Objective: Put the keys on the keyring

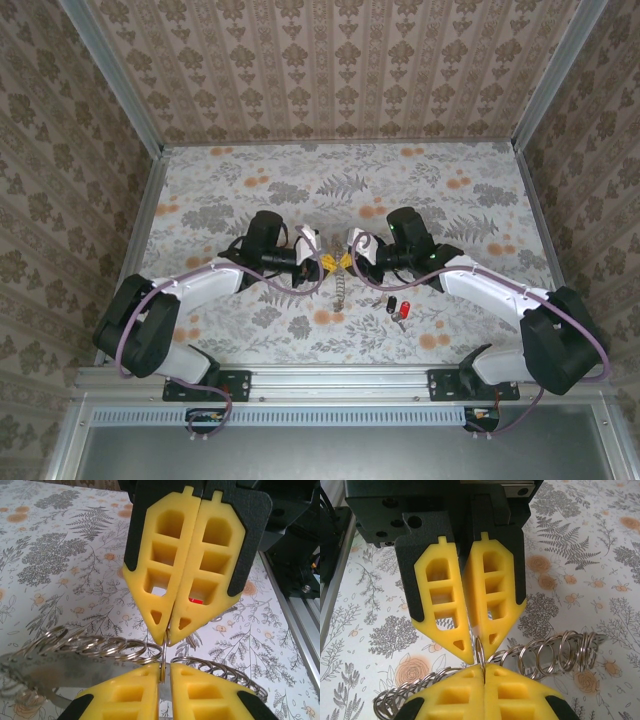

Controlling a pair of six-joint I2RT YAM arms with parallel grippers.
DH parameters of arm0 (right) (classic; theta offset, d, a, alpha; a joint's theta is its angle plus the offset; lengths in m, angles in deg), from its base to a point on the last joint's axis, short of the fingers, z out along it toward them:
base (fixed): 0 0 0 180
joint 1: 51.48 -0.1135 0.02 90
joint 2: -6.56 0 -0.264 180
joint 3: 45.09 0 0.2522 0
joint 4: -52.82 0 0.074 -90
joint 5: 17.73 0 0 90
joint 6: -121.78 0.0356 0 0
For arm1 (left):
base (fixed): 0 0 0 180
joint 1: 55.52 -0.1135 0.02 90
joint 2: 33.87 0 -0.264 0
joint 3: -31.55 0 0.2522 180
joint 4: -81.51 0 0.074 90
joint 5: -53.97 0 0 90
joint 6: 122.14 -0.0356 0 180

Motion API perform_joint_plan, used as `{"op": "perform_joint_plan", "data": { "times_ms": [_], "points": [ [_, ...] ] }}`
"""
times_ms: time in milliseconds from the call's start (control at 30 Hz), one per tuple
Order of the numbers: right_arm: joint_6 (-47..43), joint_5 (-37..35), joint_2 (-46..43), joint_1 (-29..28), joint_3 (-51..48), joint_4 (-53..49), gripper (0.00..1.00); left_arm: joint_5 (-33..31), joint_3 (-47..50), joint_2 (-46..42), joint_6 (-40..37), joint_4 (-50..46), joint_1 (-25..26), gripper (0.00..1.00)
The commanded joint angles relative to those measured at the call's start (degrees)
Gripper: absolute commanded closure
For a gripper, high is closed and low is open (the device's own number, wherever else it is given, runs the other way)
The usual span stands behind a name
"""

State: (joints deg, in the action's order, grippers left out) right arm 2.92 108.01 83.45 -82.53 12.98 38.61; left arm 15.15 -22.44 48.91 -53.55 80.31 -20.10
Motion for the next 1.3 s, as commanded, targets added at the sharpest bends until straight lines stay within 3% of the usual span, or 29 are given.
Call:
{"op": "perform_joint_plan", "data": {
  "times_ms": [0,733,933,1000,1200,1267],
  "points": [
    [-1.21,-1.01,-1.21,-0.44,2.46,-1.82,1.00,1.21,-1.57,-0.89,-1.85,-1.11,0.69,0.86],
    [-0.10,-0.84,-0.61,-0.59,2.55,-1.30,1.00,1.45,-1.61,0.88,-0.11,1.87,1.84,0.86],
    [-0.32,-1.37,-0.59,-0.59,2.53,-1.30,1.00,1.35,-1.37,0.87,-0.47,1.68,1.93,1.00],
    [-0.26,-2.01,-0.61,-0.59,2.44,-1.33,1.00,1.25,-1.08,0.84,-0.65,1.57,1.87,1.00],
    [1.90,-5.69,-3.86,-0.09,0.13,0.21,0.85,0.68,0.65,-0.42,0.55,3.62,1.08,1.00],
    [6.47,-8.69,-6.63,0.41,-1.51,1.58,0.80,0.61,1.10,-0.99,0.90,3.91,0.55,1.00]
  ]
}}
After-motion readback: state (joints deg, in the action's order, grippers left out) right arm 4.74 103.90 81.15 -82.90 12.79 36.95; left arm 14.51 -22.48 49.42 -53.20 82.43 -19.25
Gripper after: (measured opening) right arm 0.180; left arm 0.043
